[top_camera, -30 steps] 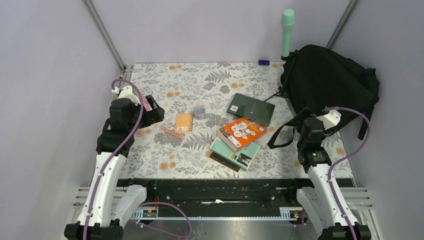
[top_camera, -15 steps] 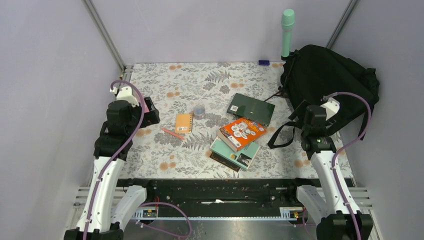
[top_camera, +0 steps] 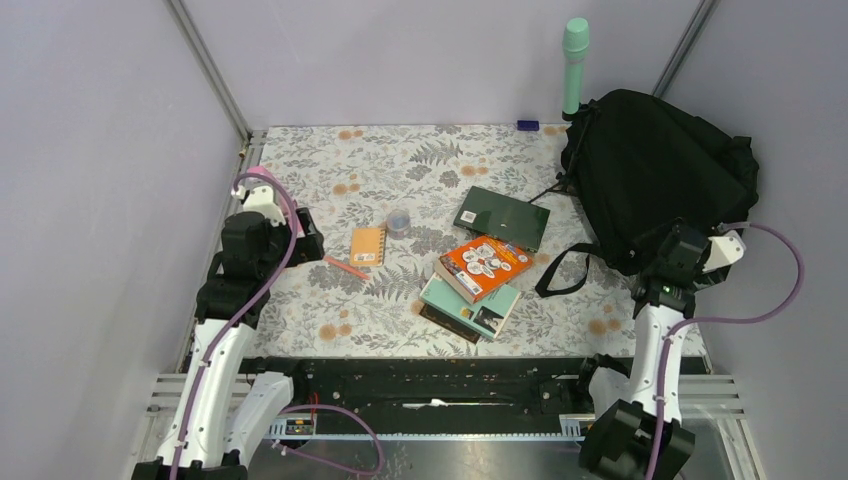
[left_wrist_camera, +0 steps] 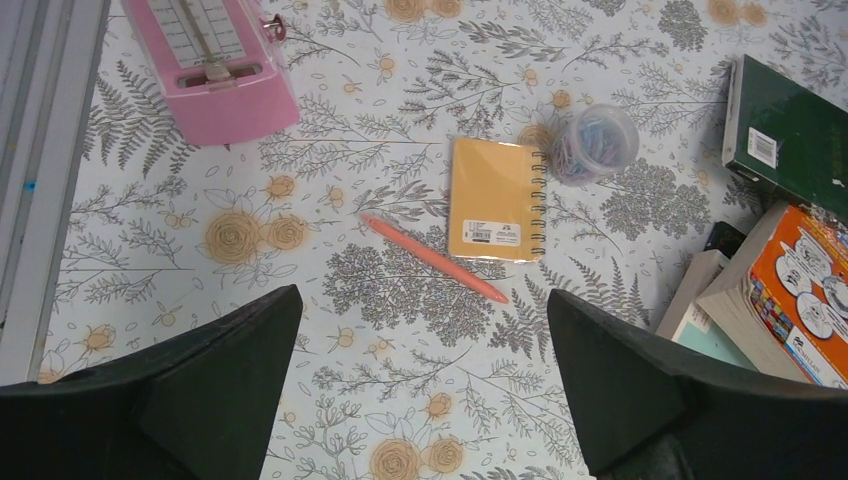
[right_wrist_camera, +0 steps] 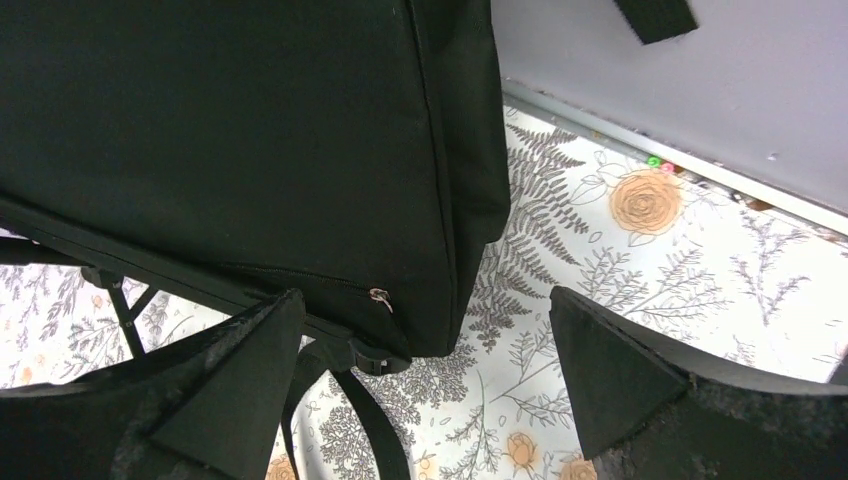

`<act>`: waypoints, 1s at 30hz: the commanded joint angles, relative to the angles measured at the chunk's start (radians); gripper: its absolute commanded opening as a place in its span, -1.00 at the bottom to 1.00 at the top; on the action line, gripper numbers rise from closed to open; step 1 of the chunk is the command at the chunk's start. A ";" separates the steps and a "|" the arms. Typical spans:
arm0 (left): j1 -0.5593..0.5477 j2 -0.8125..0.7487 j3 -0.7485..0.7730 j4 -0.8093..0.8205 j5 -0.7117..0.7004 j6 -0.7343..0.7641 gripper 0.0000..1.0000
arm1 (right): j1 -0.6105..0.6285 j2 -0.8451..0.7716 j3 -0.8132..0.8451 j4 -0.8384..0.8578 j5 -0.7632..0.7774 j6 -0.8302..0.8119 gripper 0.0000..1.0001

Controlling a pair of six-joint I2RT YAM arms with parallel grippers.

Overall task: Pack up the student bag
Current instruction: Adjust the student bag at the center of the board.

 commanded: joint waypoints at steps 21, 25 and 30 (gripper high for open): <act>-0.025 0.025 -0.014 0.056 0.097 0.027 0.98 | -0.106 0.398 -0.039 0.365 -0.299 0.077 1.00; -0.029 0.029 -0.014 0.055 0.095 0.025 0.97 | -0.110 0.447 -0.014 0.356 -0.264 0.093 0.83; -0.032 0.031 -0.016 0.056 0.098 0.025 0.98 | -0.110 0.437 -0.013 0.372 -0.200 0.099 -0.22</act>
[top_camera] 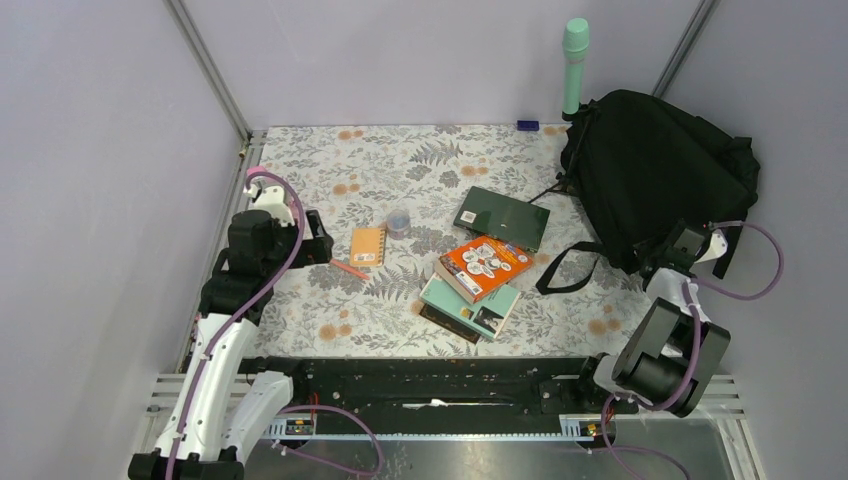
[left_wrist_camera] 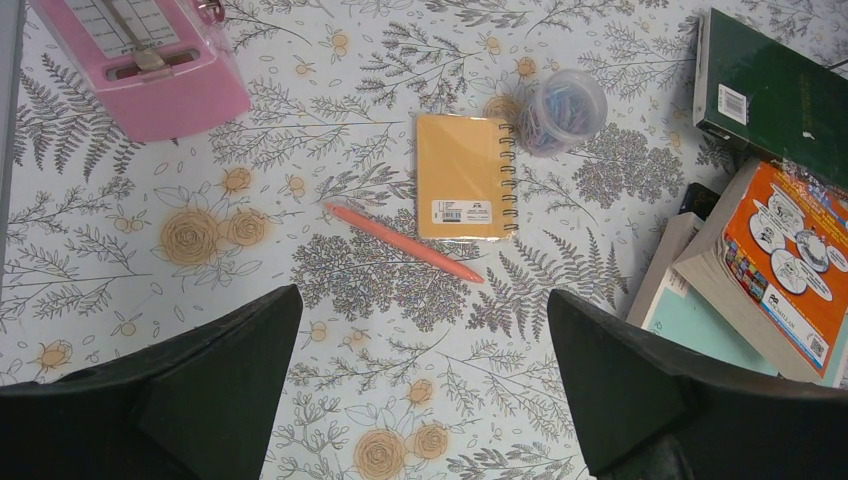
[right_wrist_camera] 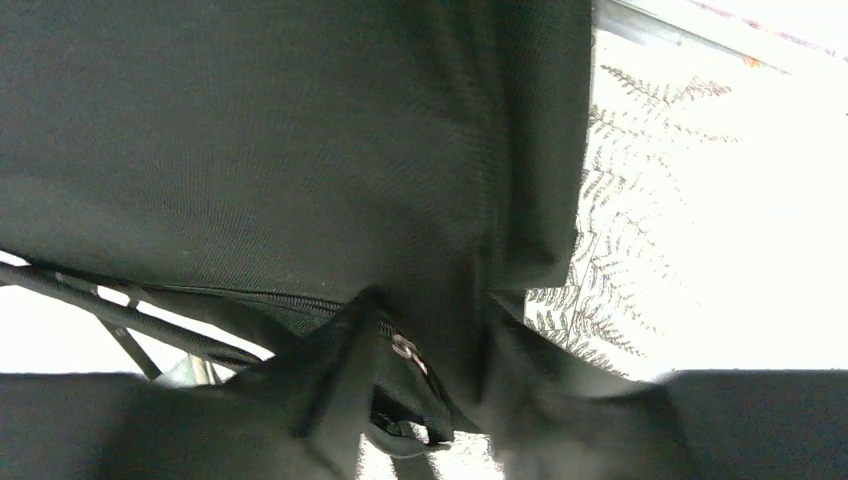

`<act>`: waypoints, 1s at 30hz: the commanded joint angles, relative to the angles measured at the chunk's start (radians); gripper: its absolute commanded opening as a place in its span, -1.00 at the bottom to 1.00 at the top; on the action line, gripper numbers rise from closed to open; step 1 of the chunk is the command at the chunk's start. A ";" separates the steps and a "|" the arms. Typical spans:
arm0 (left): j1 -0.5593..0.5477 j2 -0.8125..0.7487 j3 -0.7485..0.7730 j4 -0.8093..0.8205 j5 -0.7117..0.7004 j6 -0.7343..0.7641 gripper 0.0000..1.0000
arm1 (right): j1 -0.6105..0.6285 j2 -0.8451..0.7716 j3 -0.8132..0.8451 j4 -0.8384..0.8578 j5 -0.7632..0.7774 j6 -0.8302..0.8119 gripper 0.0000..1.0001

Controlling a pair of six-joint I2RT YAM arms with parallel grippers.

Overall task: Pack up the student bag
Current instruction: Adjust the student bag at the center of the board.

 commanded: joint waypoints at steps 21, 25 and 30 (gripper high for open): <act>-0.014 0.012 -0.012 0.051 0.039 0.012 0.98 | -0.004 -0.507 -0.132 -0.168 0.521 0.030 0.24; -0.016 0.013 -0.012 0.050 0.040 0.012 0.98 | -0.002 -0.584 -0.112 -0.191 0.462 -0.012 0.51; -0.016 0.019 -0.011 0.050 0.044 0.012 0.98 | 0.019 -0.706 -0.153 -0.075 0.293 -0.094 0.73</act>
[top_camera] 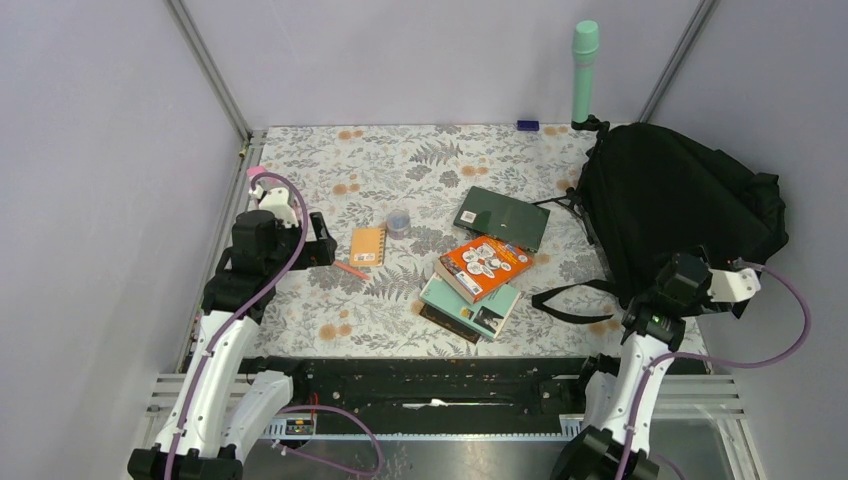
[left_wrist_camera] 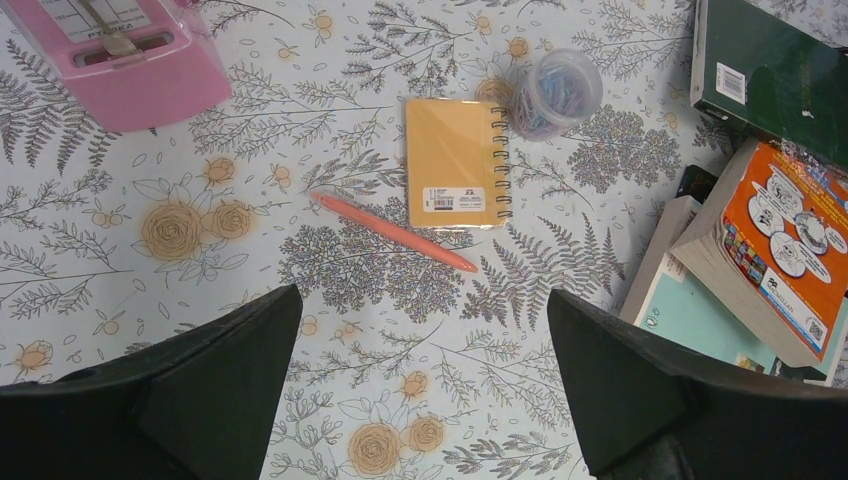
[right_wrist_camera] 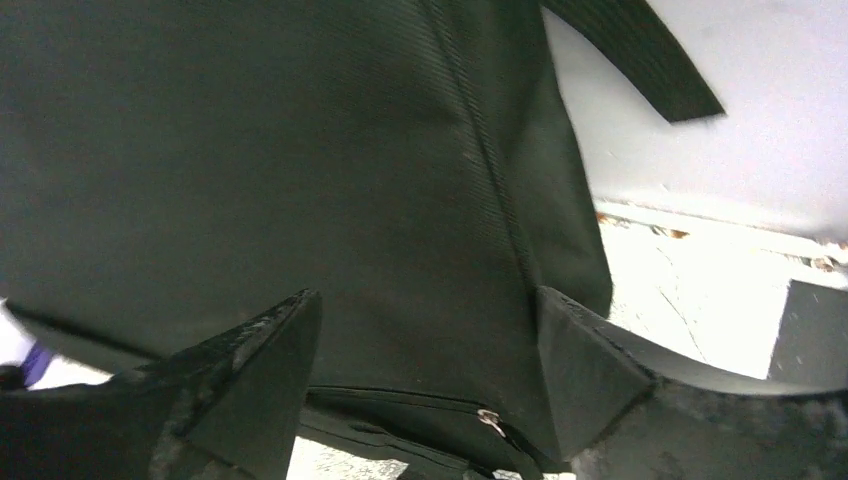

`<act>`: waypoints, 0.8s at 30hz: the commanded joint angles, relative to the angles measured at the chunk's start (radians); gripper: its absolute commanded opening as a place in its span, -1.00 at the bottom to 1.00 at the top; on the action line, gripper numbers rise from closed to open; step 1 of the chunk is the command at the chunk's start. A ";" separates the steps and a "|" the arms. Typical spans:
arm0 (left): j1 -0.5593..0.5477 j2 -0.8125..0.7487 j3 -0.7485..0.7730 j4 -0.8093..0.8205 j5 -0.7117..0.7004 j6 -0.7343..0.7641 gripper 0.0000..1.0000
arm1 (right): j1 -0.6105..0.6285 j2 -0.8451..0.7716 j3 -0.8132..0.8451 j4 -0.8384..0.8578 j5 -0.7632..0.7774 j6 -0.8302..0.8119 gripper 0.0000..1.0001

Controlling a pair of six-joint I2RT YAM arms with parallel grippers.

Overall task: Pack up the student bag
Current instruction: Adjust the student bag at the center of the board.

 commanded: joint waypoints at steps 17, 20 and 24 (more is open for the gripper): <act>-0.007 0.016 0.003 0.049 0.028 0.014 0.98 | 0.271 0.289 0.215 0.140 -0.286 -0.220 0.84; -0.007 0.018 0.003 0.049 0.030 0.014 0.98 | 0.272 0.246 0.176 0.109 -0.139 -0.164 0.87; -0.007 0.021 0.003 0.049 0.033 0.014 0.98 | 0.270 0.121 0.113 0.017 0.083 -0.086 0.92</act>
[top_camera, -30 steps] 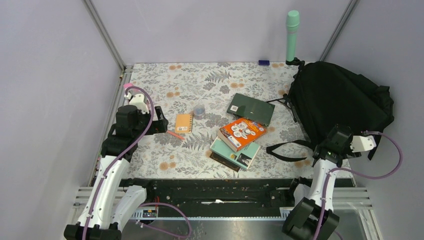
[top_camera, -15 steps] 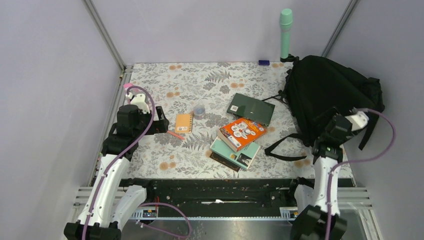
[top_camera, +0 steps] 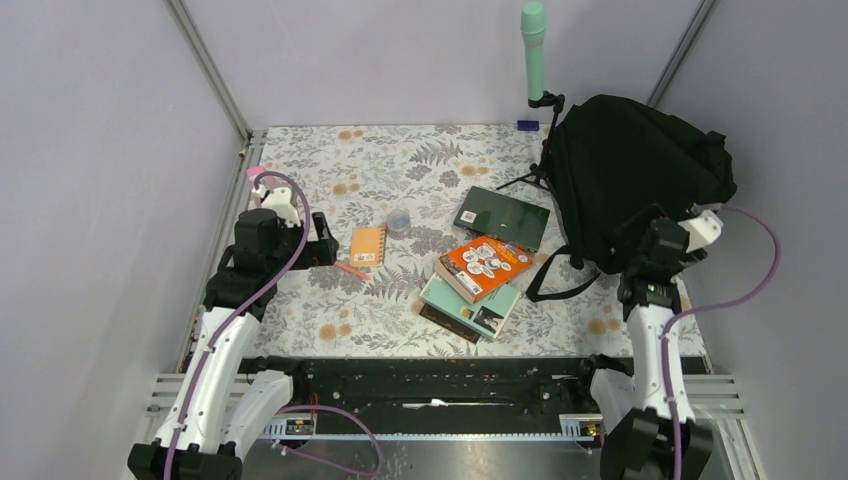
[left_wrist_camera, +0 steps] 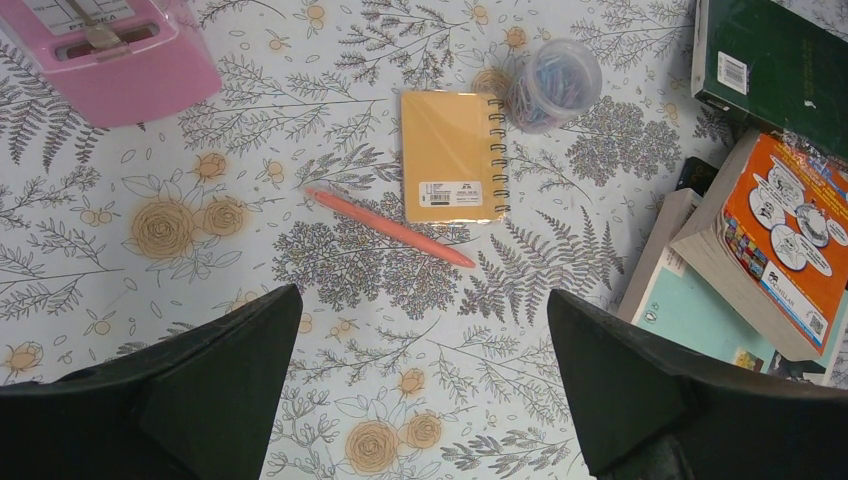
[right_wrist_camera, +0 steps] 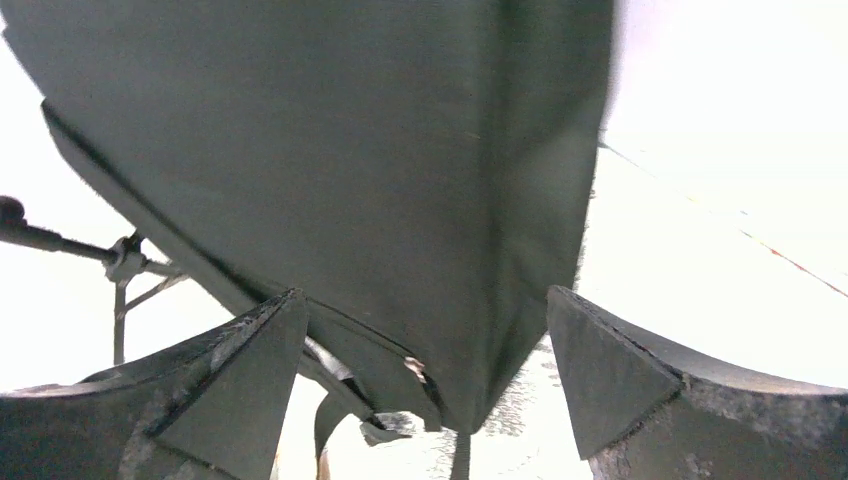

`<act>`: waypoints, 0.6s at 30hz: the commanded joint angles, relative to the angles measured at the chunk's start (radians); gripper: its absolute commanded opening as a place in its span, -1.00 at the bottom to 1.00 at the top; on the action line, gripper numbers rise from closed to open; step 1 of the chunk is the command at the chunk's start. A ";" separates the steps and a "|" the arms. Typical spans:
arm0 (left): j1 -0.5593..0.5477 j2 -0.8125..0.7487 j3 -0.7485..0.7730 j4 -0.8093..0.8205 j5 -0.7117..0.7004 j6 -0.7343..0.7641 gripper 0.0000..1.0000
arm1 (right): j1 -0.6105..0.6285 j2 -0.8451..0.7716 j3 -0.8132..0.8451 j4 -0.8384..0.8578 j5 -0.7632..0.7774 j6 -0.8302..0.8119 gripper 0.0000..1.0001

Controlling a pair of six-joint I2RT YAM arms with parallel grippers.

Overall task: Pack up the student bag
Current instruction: Adjust the student bag at the center of the board.

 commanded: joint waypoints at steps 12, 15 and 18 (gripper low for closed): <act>-0.009 0.010 0.003 0.049 0.033 0.011 0.98 | 0.004 -0.473 -0.087 -0.138 0.232 0.019 0.86; -0.011 0.011 0.003 0.049 0.037 0.011 0.98 | 0.004 -0.415 -0.065 -0.045 0.058 -0.015 0.89; -0.012 0.009 0.003 0.050 0.040 0.012 0.97 | 0.004 -0.228 0.032 -0.042 -0.127 -0.021 0.87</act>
